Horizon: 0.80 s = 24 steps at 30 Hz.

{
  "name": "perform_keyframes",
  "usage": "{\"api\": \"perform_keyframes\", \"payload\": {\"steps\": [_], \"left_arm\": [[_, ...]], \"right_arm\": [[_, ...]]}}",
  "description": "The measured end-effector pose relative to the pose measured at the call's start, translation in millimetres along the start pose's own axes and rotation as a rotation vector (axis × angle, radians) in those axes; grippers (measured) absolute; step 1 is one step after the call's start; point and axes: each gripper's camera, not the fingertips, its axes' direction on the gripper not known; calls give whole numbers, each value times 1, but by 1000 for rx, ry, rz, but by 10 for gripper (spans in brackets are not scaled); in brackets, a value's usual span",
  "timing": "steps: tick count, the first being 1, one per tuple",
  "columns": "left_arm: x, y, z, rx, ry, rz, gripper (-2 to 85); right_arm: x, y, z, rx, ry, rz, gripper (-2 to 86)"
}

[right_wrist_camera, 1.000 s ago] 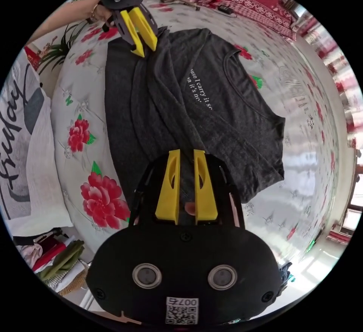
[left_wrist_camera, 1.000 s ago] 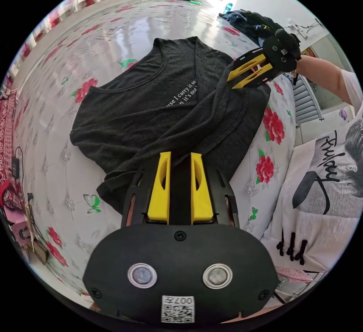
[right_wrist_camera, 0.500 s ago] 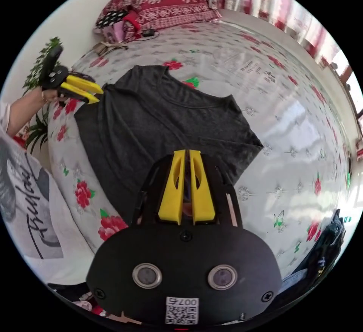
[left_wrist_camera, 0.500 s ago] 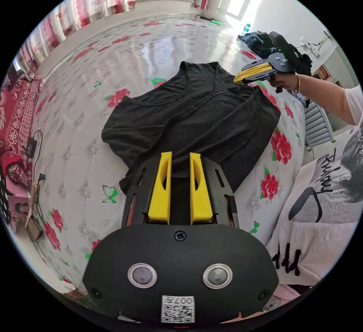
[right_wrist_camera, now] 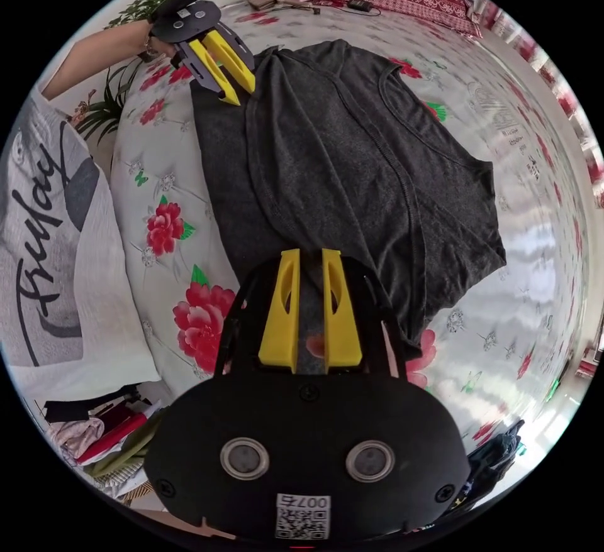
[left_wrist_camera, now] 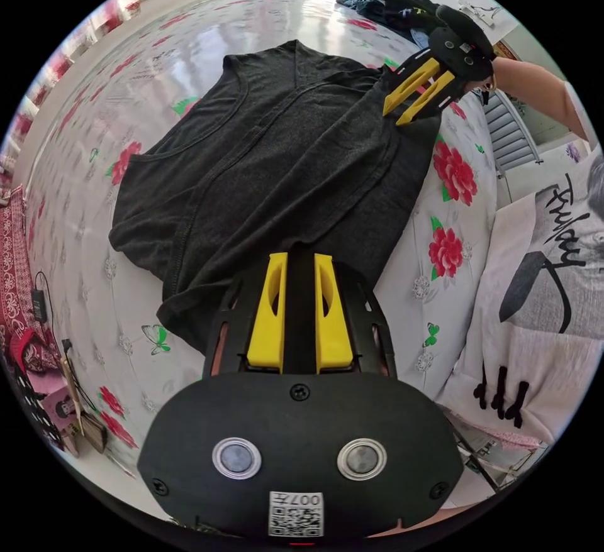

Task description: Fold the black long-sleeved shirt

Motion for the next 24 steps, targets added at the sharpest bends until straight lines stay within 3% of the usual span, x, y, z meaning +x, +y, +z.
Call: {"api": "perform_keyframes", "payload": {"steps": [11,19,24], "left_arm": [[-32,-1,-13,107,2,-165,70],[-43,9,-41,201,-125,-270,73],[-13,4,-20,83,-146,-75,81]], "right_arm": [[58,2,-33,136,11,182,-1],[121,19,-29,199,70,558,6],[79,14,-34,244,58,354,22]]}}
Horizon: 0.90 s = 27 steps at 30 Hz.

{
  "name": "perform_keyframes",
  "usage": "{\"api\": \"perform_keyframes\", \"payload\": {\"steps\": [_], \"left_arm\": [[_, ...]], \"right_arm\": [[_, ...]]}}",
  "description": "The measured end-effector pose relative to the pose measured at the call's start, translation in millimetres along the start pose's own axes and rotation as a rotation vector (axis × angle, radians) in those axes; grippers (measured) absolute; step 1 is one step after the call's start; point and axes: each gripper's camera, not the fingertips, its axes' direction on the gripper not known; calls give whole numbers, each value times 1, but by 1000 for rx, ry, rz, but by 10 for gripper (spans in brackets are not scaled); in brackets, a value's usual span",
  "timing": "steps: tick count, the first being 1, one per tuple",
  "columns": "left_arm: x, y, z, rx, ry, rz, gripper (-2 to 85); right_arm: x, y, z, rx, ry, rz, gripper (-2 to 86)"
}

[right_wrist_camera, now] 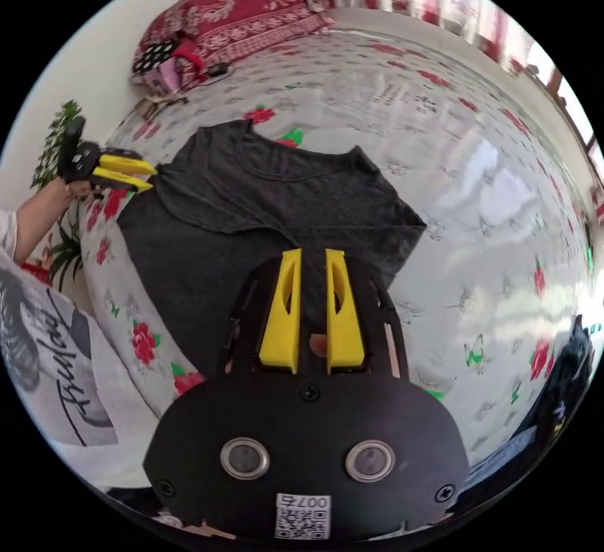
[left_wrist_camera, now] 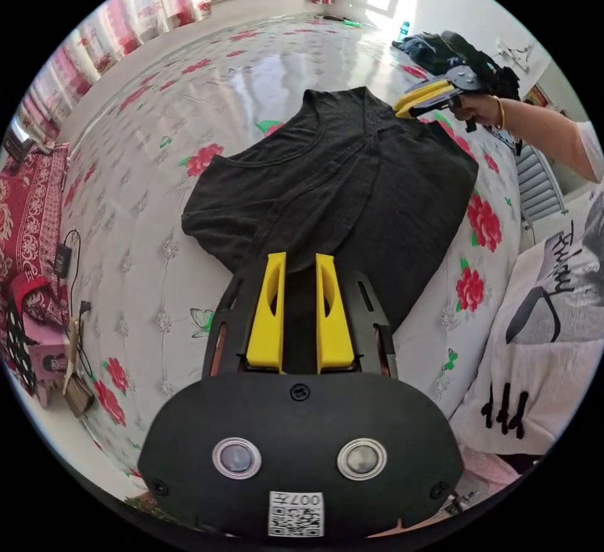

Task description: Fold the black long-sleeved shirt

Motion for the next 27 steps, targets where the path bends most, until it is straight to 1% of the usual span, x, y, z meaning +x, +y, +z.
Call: {"api": "perform_keyframes", "payload": {"steps": [2,4,7,9,11,13,14,15,16,17,19,20,21,22,23,24,26,27], "left_arm": [[9,-6,11,-44,-3,55,83],[15,-14,20,-65,41,99,84],[19,-27,29,-109,34,163,83],[12,-34,26,-96,51,152,79],[-1,-35,21,-65,56,97,78],[-19,-33,18,-38,56,5,76],[-34,-30,18,-30,-4,-86,73],[-49,-26,21,-55,-120,-183,69],[-55,-23,22,-70,-173,-224,64],[-65,-17,23,-83,-248,-292,54],[-74,-5,18,-64,-286,-378,52],[-78,5,12,-30,-255,-440,51],[-78,16,5,24,-175,-480,49],[-74,20,1,64,-116,-470,47],[-61,25,-6,148,2,-401,38],[-43,23,-8,178,78,-310,23],[-17,14,-1,128,116,-175,39],[-4,7,9,68,149,-98,43]], "right_arm": [[-38,-9,8,-22,69,-180,27],[-60,-17,19,-54,82,-284,31],[-82,-28,42,-140,138,-417,39],[-85,-33,46,-138,164,-442,38],[-77,-41,46,-121,158,-401,36],[-52,-53,45,-115,109,-270,33],[-34,-57,45,-106,87,-164,30],[-25,-59,46,-108,85,-102,29],[-6,-61,45,-103,74,5,25],[1,-60,43,-87,61,50,24],[25,-49,30,-22,-8,203,23],[31,-38,20,21,-53,251,22],[33,-31,14,45,-70,271,22],[31,-17,2,92,-101,271,21],[27,-11,-2,110,-117,246,21],[12,-3,-8,121,-135,165,22],[-29,1,-5,75,-40,-53,28],[-39,0,-1,61,-13,-108,30]]}}
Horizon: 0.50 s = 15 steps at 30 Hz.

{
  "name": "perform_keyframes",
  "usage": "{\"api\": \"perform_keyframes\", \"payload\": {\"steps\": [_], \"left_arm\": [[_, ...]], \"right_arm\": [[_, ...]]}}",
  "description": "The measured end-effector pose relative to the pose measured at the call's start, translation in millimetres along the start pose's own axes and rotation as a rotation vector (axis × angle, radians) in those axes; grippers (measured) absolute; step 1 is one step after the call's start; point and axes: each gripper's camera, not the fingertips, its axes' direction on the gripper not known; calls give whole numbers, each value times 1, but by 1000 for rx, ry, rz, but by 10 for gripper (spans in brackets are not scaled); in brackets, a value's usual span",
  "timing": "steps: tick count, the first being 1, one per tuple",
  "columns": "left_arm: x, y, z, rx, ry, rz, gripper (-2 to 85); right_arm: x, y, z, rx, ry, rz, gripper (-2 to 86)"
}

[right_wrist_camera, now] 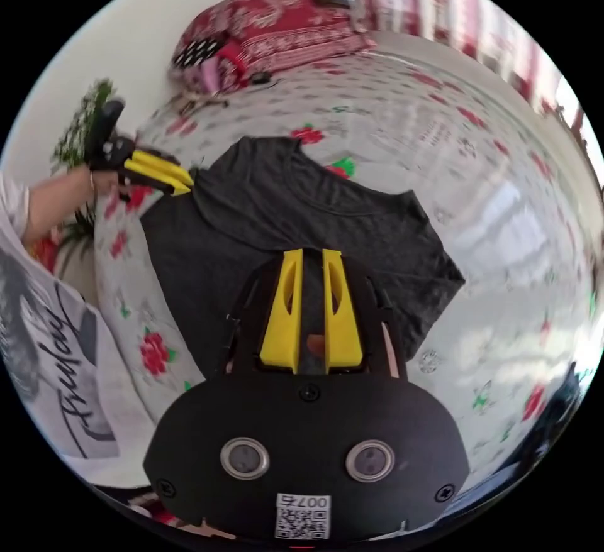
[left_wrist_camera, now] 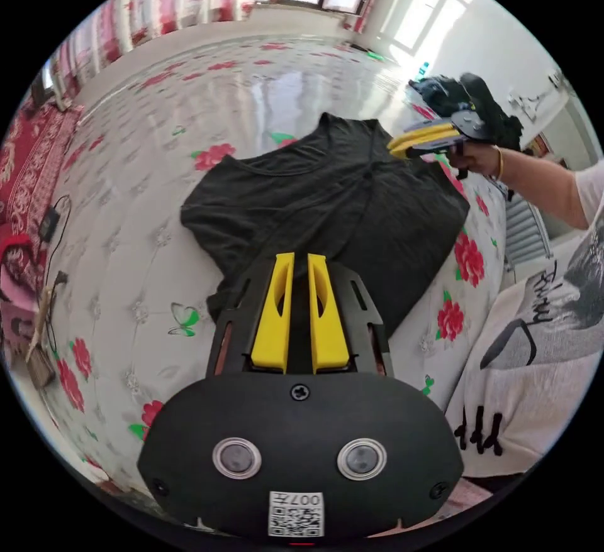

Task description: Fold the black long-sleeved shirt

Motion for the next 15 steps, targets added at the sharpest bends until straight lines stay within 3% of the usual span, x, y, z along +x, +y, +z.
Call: {"api": "perform_keyframes", "payload": {"steps": [7,15], "left_arm": [[-3,-21,36,-179,32,79,27],[-67,-27,32,-213,129,-6,-7]], "right_arm": [[-48,-25,54,-202,28,-324,38],[26,-38,64,-245,-320,-99,26]]}}
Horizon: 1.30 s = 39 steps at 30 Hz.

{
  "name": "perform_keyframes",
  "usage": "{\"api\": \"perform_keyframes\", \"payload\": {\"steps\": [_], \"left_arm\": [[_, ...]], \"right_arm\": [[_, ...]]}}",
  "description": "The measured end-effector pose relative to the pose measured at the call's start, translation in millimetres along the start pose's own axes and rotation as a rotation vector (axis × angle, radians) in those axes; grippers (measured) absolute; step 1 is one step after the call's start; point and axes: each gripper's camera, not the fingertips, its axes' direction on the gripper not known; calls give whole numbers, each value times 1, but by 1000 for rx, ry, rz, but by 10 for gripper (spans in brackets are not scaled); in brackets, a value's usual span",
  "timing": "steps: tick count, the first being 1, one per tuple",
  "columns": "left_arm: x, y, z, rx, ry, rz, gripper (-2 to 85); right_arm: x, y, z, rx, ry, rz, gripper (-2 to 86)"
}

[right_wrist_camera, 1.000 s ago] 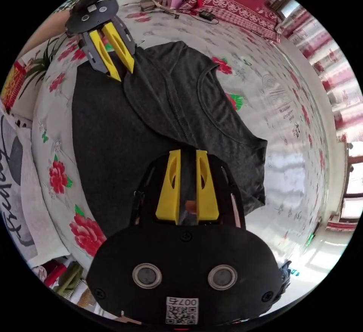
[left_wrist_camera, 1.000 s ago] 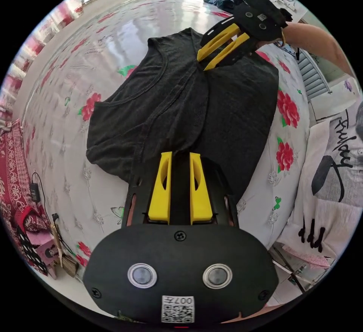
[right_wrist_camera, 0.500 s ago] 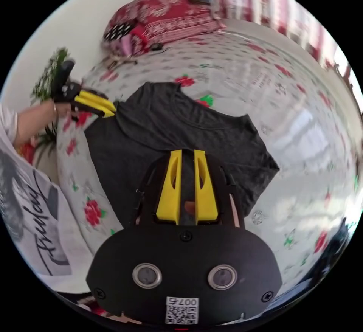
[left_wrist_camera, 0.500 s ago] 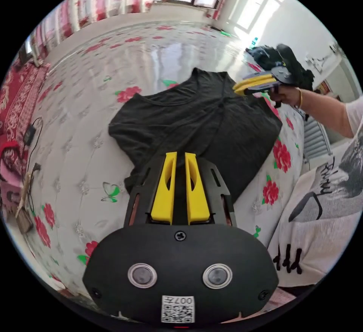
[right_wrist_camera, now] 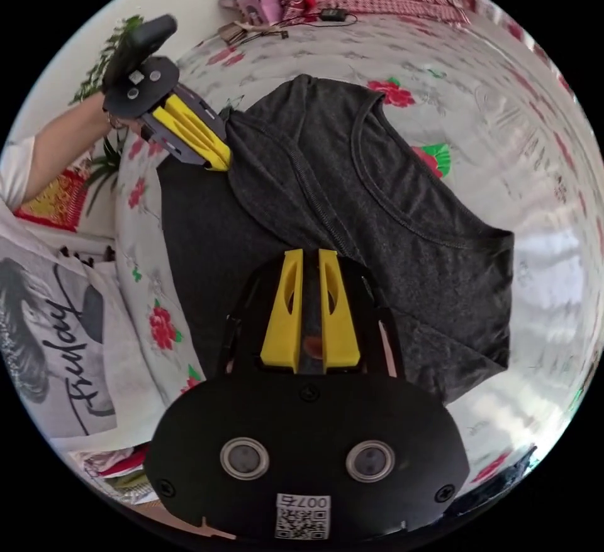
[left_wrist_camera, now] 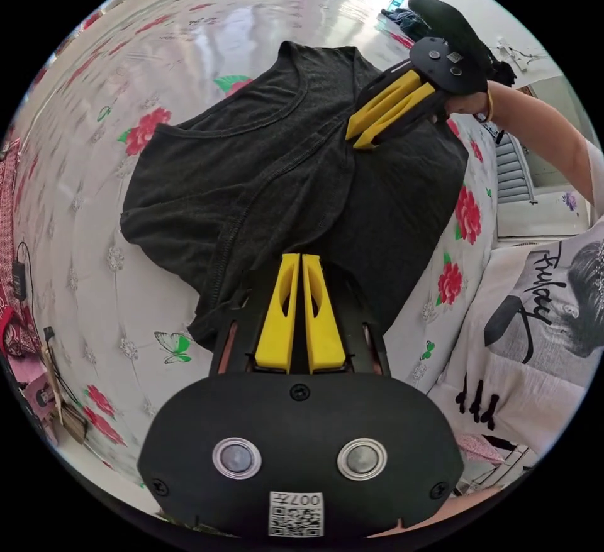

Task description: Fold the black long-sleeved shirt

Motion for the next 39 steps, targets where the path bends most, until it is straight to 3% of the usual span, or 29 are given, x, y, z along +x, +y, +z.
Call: {"api": "perform_keyframes", "payload": {"steps": [5,10,15,25,31,35,39], "left_arm": [[-40,8,-9,70,86,-116,3],[-80,35,-24,226,-14,-379,21],[-78,103,-45,377,-82,-566,44],[-4,242,2,225,-19,-622,100],[-1,248,16,263,12,-630,99],[1,235,18,185,-59,-572,57],[-13,255,9,205,26,-582,35]], "right_arm": [[45,16,-21,109,-81,122,12],[78,45,-54,277,110,339,13],[50,111,-76,351,187,368,26],[-4,352,-63,261,146,792,61],[1,373,-38,257,-24,788,55],[7,369,-37,217,21,768,30],[9,390,-51,239,-8,777,8]]}}
